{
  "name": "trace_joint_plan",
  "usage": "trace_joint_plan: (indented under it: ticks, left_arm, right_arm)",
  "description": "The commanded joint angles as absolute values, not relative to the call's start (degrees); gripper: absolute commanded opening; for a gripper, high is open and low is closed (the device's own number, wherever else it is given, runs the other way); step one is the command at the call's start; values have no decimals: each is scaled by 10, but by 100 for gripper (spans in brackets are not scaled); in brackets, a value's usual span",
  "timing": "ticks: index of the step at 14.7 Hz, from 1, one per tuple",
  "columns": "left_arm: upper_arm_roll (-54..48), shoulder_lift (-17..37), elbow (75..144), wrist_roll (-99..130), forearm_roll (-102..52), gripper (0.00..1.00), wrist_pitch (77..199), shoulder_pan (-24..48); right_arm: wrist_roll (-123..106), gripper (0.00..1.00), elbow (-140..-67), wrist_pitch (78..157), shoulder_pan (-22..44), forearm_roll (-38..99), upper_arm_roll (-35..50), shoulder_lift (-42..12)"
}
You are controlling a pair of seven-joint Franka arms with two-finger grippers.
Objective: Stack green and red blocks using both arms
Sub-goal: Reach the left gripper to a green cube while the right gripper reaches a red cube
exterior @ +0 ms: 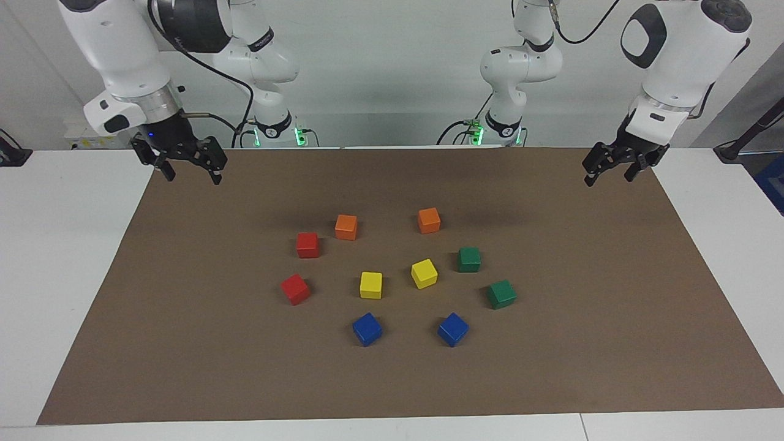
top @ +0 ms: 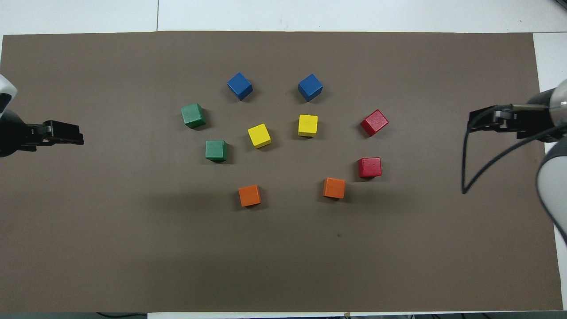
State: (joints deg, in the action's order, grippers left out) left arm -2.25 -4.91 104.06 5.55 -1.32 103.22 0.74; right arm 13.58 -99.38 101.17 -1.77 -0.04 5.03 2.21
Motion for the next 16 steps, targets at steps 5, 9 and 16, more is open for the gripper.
trace_joint_plan:
  ticks: [5, 9, 16]
  left_arm:
    - [-19, 7, 1073, 178, -18, 100, 1135, 92]
    - [-20, 69, 1070, 182, -18, 100, 1179, 101]
    - [-20, 178, 1007, 233, -47, 100, 1210, 121]
  right_arm:
    - [276, 100, -1034, 1131, 71, 7, 53, -38]
    - [279, 100, -1086, 1208, 79, 7, 53, -47]
    - [292, 100, -1135, 1258, 91, 7, 53, -50]
